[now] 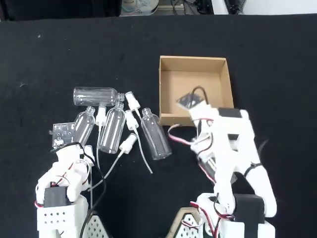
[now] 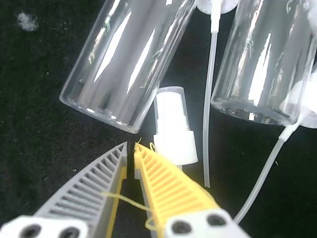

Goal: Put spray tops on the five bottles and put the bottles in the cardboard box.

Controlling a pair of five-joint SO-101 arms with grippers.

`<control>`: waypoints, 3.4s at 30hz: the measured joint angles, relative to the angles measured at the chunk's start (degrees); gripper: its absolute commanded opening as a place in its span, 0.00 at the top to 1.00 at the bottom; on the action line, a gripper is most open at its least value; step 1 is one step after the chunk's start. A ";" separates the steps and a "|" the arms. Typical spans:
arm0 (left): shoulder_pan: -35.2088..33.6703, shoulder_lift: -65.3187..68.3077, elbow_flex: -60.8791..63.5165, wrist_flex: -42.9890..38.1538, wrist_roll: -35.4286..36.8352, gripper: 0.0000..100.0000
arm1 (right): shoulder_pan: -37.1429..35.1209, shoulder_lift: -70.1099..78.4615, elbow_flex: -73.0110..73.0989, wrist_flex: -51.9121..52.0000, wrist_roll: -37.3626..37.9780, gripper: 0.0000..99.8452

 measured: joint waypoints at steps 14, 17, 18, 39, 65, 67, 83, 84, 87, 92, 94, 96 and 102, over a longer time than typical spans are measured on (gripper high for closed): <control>0.00 0.00 0.00 0.00 0.00 0.97 | -1.67 -26.46 -9.67 3.60 -14.86 0.99; 0.00 0.00 0.00 0.00 0.00 0.97 | -4.40 -33.41 -7.47 -0.62 -19.43 0.99; 0.00 0.00 0.00 0.00 0.00 0.97 | -5.89 -34.73 -7.47 -1.85 -21.27 0.99; 0.00 0.00 0.00 0.00 -0.44 0.97 | -23.12 -52.66 9.05 -24.62 -42.29 0.99; -6.77 19.60 -24.18 -0.53 -18.99 0.84 | -23.21 -56.09 16.35 -27.08 -42.46 0.99; -6.77 27.43 -29.71 0.26 -18.99 0.84 | -23.21 -56.09 16.35 -27.08 -42.46 0.99; 6.59 70.95 -51.52 10.64 -10.46 0.80 | -23.21 -56.09 16.35 -27.08 -42.46 0.99; 6.68 71.21 -51.34 8.88 -10.02 0.77 | -23.21 -56.09 16.70 -27.08 -42.46 0.99; 6.68 71.47 -48.09 4.40 -8.26 0.74 | -23.21 -56.09 17.93 -27.08 -42.46 0.99; 2.73 71.47 -43.52 -1.49 -7.56 0.77 | -23.21 -56.09 18.11 -27.08 -42.46 0.99; 0.97 71.74 -42.11 -3.78 -7.47 0.77 | -23.21 -56.09 18.11 -27.08 -42.46 0.99; 0.09 71.74 -40.44 -7.03 -7.47 0.77 | -23.21 -56.09 18.11 -27.08 -42.46 0.99; -1.14 71.74 -35.69 -13.10 -7.74 0.77 | -23.21 -56.09 18.11 -27.08 -42.46 0.99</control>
